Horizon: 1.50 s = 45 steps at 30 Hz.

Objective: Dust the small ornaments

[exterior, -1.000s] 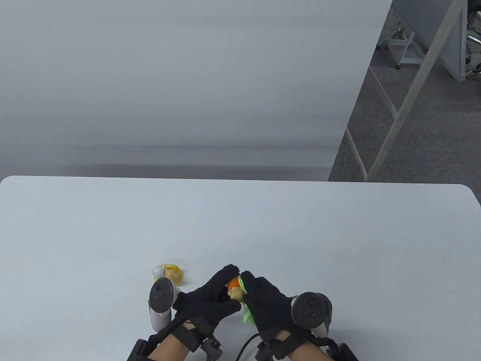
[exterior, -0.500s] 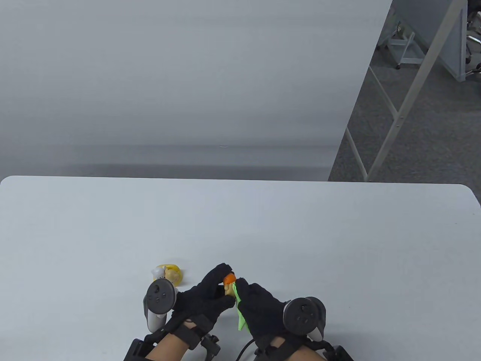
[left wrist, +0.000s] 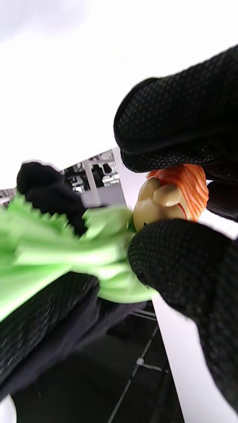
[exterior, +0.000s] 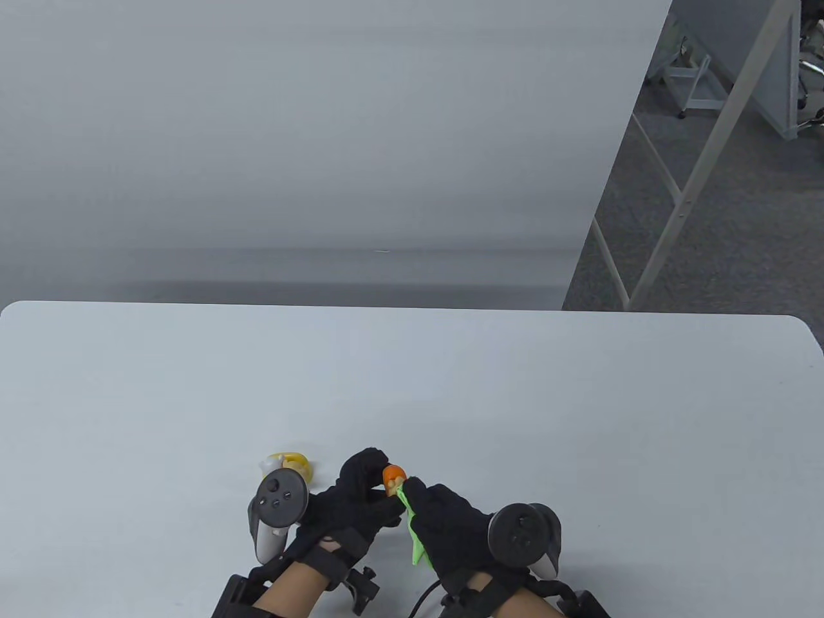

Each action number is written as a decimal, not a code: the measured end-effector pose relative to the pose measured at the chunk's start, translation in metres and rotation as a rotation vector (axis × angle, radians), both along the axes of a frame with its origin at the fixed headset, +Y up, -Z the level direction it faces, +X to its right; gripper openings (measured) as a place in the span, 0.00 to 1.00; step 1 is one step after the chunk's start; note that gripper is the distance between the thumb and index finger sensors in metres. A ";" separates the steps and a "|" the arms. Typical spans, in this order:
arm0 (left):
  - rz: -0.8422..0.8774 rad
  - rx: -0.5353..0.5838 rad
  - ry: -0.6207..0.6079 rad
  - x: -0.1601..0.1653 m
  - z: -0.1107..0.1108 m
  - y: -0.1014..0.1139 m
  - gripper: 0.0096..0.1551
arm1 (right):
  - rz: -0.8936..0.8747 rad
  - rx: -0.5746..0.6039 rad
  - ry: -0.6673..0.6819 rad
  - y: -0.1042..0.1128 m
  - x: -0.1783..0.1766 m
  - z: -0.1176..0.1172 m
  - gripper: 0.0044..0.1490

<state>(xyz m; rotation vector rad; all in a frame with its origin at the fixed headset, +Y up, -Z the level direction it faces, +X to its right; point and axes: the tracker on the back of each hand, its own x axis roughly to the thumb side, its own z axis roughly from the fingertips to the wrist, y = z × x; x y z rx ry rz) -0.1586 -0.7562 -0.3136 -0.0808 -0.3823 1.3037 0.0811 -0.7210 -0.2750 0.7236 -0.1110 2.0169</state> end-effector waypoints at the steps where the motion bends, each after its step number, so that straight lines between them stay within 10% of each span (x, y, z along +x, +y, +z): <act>1: 0.024 0.002 0.001 -0.001 -0.001 0.000 0.55 | -0.011 -0.001 -0.008 -0.001 0.001 -0.002 0.29; 10: 0.179 0.101 -0.277 0.016 0.008 0.007 0.39 | -0.121 -0.092 -0.086 -0.003 0.016 -0.013 0.29; 20: 0.128 0.151 0.008 0.005 0.008 0.009 0.41 | -0.063 -0.037 0.011 0.003 0.004 0.000 0.30; 26: 0.162 0.056 -0.315 0.013 0.004 0.009 0.45 | -0.071 -0.034 -0.100 0.001 0.016 -0.010 0.30; 33: 0.018 0.091 -0.032 0.008 0.003 0.010 0.54 | -0.005 0.026 0.046 0.004 0.003 0.002 0.29; 37: -0.108 0.067 -0.284 0.003 -0.007 0.008 0.54 | 0.010 0.020 -0.027 0.003 0.005 -0.004 0.29; 45: 0.249 0.033 -0.079 0.017 0.012 -0.004 0.51 | -0.009 -0.004 -0.073 0.000 0.006 -0.005 0.30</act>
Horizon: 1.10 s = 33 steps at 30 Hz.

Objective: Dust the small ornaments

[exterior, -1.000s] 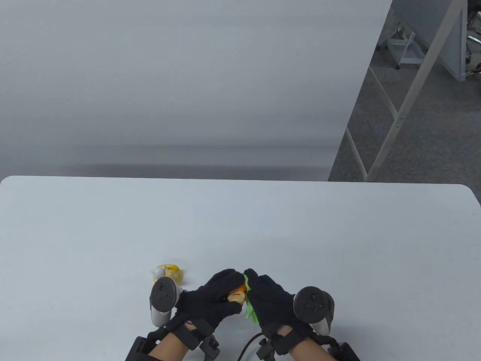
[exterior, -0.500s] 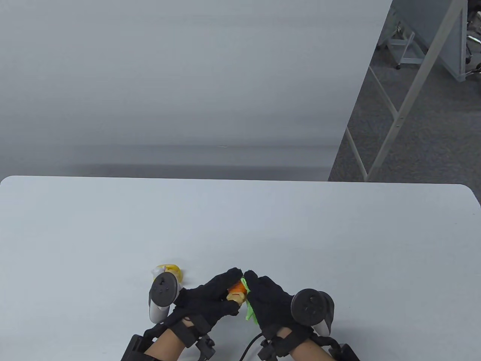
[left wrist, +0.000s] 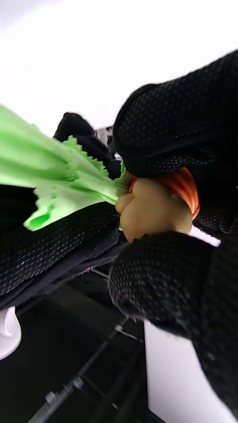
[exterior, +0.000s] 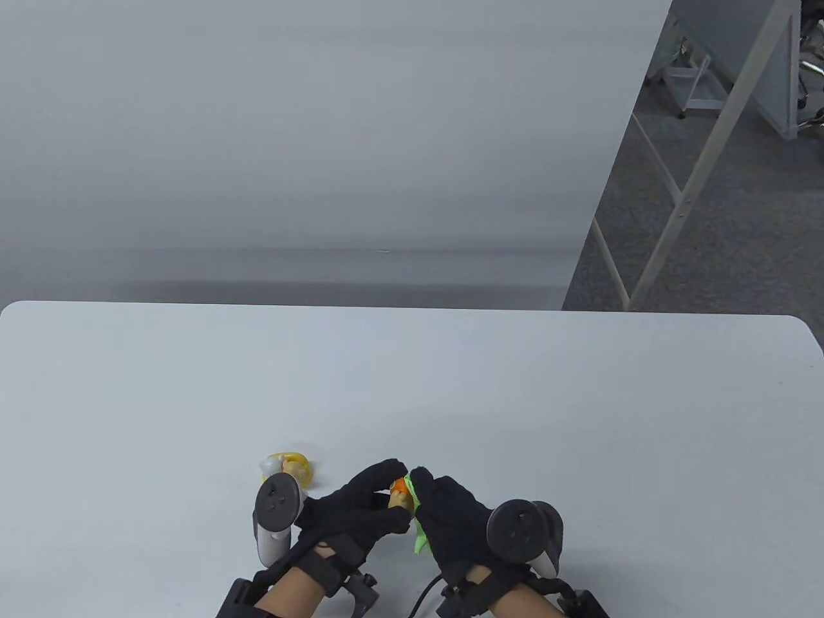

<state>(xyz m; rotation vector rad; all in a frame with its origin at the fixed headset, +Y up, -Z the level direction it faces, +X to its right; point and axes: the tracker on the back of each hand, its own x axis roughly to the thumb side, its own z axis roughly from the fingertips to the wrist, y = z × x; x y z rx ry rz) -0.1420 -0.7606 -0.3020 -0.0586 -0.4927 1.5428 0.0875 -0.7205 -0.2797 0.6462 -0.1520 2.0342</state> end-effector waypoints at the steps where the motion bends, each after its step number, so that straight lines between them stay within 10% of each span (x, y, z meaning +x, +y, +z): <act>1: -0.006 0.019 0.006 0.001 0.000 0.001 0.50 | -0.005 0.005 -0.007 0.000 0.001 0.001 0.30; 25: -0.189 -0.013 0.070 -0.003 -0.008 0.003 0.43 | 0.015 0.080 0.061 -0.002 -0.002 0.000 0.30; 28: -0.180 -0.169 -0.027 -0.002 -0.010 -0.004 0.45 | -0.075 0.007 0.079 -0.002 0.000 -0.003 0.30; 33: -0.231 -0.084 -0.177 0.004 -0.014 0.000 0.46 | -0.097 -0.005 0.056 -0.003 0.005 -0.003 0.29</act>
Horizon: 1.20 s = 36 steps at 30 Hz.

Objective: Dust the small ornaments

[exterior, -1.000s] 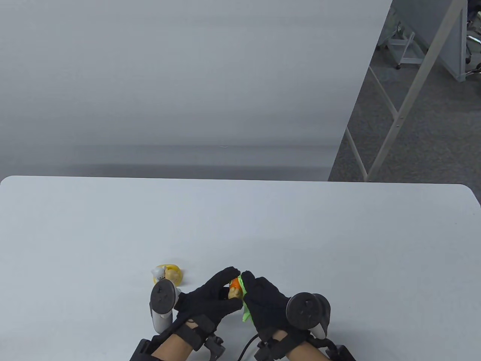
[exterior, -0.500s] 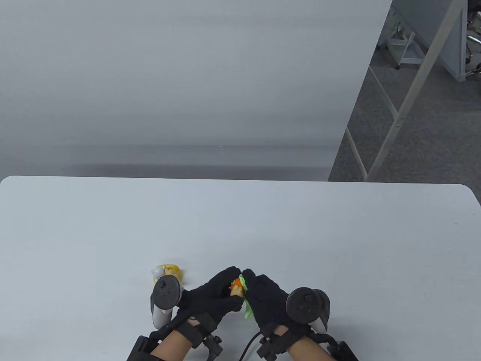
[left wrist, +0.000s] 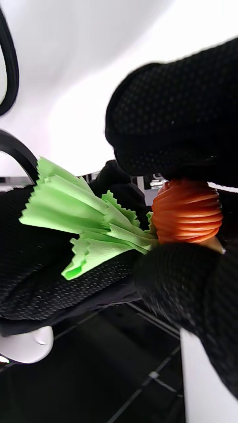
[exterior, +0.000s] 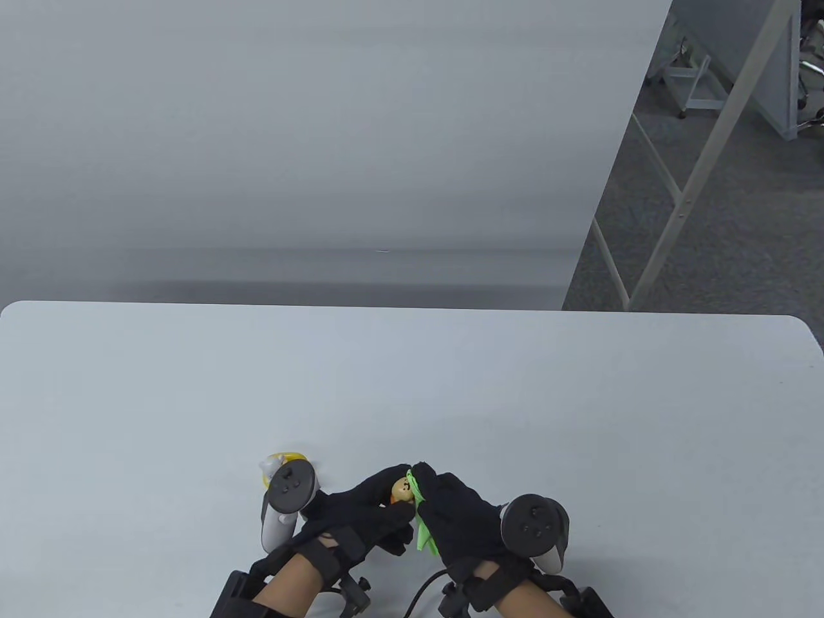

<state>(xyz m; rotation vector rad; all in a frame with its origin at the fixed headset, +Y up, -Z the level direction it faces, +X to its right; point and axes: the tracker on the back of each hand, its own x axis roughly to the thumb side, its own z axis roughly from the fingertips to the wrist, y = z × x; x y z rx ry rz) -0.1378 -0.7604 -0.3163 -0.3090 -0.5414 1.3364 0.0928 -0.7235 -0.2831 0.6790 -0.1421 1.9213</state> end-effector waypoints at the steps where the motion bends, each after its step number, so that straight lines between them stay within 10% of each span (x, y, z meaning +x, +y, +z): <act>1: -0.031 0.039 0.004 0.000 0.000 0.002 0.46 | 0.009 0.014 0.000 0.001 -0.001 0.001 0.29; 8: -0.726 0.561 0.165 0.017 0.019 0.035 0.38 | 0.687 0.578 0.071 0.021 -0.038 0.033 0.28; 12: -0.888 0.691 0.212 0.022 0.025 0.043 0.40 | 0.773 0.556 0.052 0.022 -0.045 0.034 0.28; 16: -0.763 0.814 0.130 0.014 0.025 0.045 0.41 | 0.500 0.284 0.056 0.022 -0.028 0.015 0.28; 21: -0.557 0.640 0.080 0.011 0.020 0.041 0.40 | 0.209 0.117 0.066 0.006 -0.010 0.009 0.29; 26: -0.424 0.241 0.057 0.006 0.009 0.024 0.39 | 0.376 0.376 0.022 0.013 -0.022 0.025 0.29; 33: -0.882 0.555 0.055 0.022 0.020 0.034 0.37 | 0.767 0.510 0.064 0.025 -0.050 0.034 0.28; 36: -0.900 0.694 0.010 0.023 0.023 0.035 0.38 | 0.666 0.317 0.099 0.030 -0.044 0.024 0.29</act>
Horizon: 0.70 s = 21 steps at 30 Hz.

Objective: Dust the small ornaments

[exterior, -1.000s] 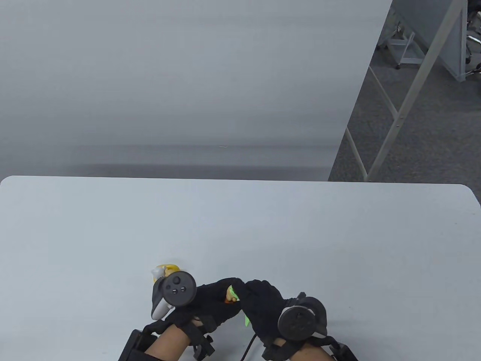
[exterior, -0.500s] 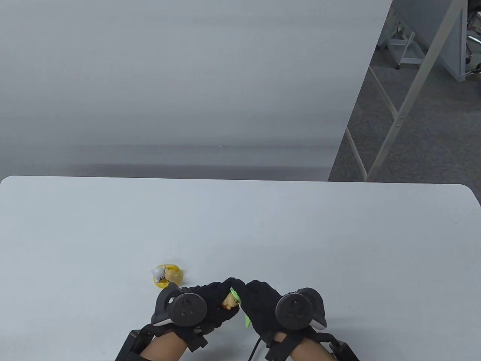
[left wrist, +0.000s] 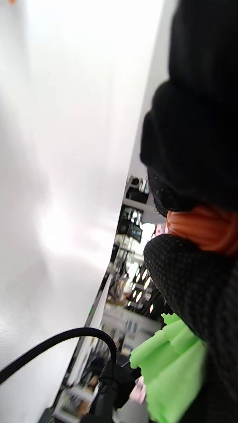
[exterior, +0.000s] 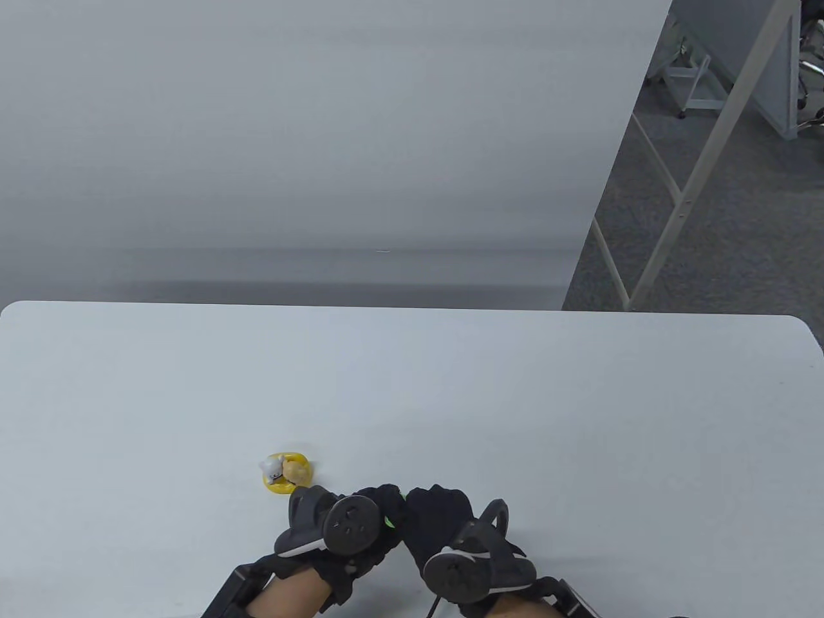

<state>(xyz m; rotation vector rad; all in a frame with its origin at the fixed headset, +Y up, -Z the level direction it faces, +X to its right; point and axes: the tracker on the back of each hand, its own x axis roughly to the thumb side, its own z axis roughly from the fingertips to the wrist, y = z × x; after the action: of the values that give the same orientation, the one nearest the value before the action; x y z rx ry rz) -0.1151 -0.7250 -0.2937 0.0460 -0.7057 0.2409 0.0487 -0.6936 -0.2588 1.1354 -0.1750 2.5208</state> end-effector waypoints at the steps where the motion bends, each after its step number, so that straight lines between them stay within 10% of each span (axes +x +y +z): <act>1: 0.001 0.020 -0.021 0.000 0.000 -0.001 0.38 | -0.037 -0.099 -0.015 0.001 0.002 -0.003 0.29; 12: 0.025 -0.024 -0.077 -0.002 -0.001 -0.005 0.39 | -0.038 -0.139 -0.023 -0.004 0.008 -0.013 0.29; 21: 0.496 -0.387 0.032 -0.027 -0.016 -0.015 0.44 | -0.160 -0.254 -0.081 -0.016 0.029 -0.027 0.30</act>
<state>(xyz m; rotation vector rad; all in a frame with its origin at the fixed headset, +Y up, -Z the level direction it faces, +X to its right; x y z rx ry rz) -0.1417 -0.7402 -0.3101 -0.1460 -0.5973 0.8461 0.0780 -0.7093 -0.2855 0.8851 0.0329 2.3679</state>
